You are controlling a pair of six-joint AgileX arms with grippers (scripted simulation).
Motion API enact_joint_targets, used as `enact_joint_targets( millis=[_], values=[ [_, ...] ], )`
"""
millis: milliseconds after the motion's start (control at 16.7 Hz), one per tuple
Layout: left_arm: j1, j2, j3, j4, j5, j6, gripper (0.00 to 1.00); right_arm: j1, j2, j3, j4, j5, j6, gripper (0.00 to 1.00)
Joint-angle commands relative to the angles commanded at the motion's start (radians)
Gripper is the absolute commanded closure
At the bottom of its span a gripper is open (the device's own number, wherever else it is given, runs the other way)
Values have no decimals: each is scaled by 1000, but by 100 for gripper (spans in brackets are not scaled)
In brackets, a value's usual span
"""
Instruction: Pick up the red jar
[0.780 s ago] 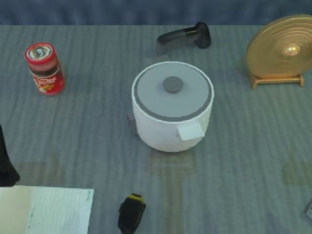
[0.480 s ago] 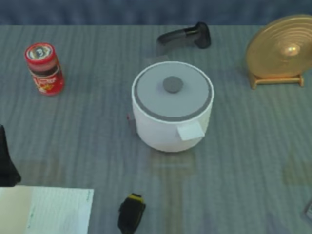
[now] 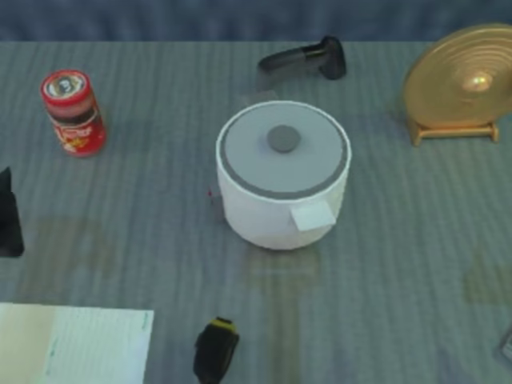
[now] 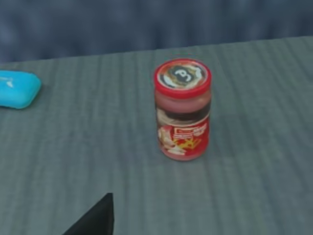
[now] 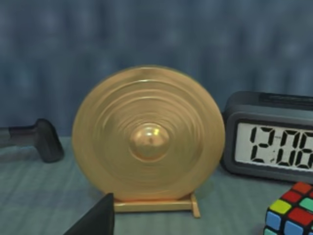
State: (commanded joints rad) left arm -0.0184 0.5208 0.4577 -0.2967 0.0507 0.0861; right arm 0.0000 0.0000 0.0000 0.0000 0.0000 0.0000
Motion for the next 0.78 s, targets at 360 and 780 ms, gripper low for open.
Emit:
enact_joint_targets(
  millis=[360,780],
  values=[
    [-6,529,531,-281,29,86,0,0,0,0,0,0,0,0],
    [-5,1195,1186,-621,46,188,0,0,0,0,0,0,0,0]
  ],
)
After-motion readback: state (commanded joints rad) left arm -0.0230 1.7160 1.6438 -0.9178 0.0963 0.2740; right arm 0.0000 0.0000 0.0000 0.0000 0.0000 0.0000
